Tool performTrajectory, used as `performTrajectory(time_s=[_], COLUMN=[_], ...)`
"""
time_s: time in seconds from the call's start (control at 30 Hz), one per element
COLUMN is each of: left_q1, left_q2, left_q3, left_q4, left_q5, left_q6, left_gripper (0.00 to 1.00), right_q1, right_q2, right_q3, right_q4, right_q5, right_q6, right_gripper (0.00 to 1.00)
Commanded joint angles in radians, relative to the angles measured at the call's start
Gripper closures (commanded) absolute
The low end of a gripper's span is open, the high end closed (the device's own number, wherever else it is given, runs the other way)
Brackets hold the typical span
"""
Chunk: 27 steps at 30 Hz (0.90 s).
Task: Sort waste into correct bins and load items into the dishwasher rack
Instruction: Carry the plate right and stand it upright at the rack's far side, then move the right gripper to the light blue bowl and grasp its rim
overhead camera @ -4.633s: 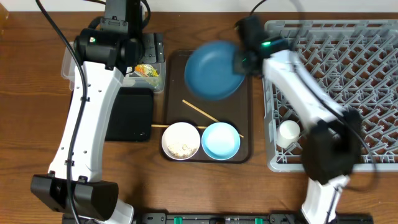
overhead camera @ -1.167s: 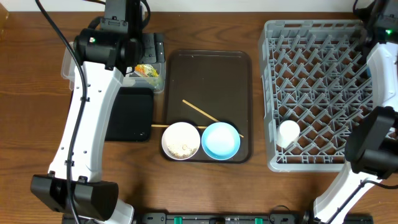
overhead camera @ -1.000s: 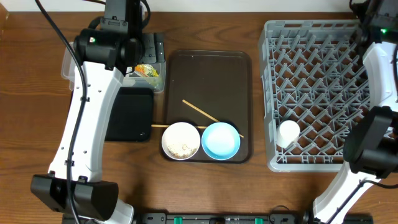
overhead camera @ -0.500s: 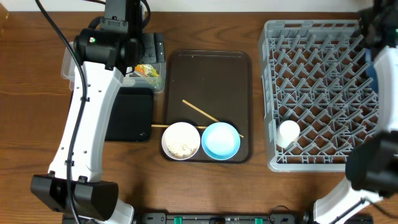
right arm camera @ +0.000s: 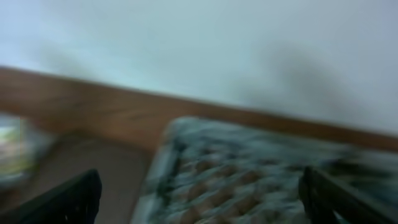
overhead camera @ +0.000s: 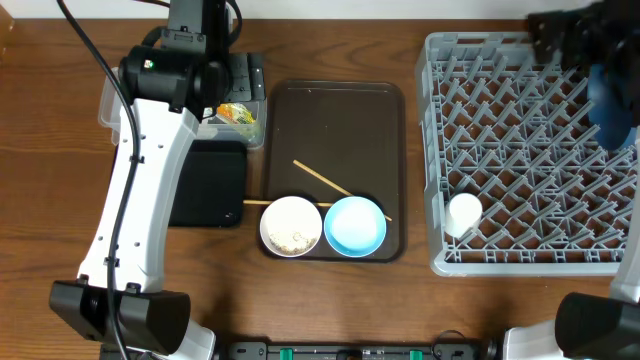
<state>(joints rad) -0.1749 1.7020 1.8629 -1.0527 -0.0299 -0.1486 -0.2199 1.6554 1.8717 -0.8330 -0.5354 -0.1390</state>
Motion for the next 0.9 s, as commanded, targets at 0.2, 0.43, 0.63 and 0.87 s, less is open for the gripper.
performTrajectory(time_s=[0.2,0.43,0.63,0.87], left_q1=[0.002,0.001,0.001,0.001], left_q2=[0.004,0.004,0.004,0.004], left_q3=[0.006,0.006,0.006,0.006], left_q4=[-0.006,-0.006,-0.005,-0.006], left_q5=[-0.008,-0.004,-0.005,-0.005], left_q6=[0.014,0.014,0.014,0.014], left_gripper=[0.09,0.02,0.01,0.01], right_q1=[0.202,0.398,0.517,0.613], right_q2=[0.014,0.029,0.064,0.152], right_q3=[-0.019,-0.021,-0.022,-0.023], right_q4=[-0.163,-0.274,-0.314,-0.38], right_q5=[-0.06,0.124,0.153,0.199], right_q6=[0.098,0.101,0.142,0.172], right_gripper=[0.01,0.05,0.12,0.21])
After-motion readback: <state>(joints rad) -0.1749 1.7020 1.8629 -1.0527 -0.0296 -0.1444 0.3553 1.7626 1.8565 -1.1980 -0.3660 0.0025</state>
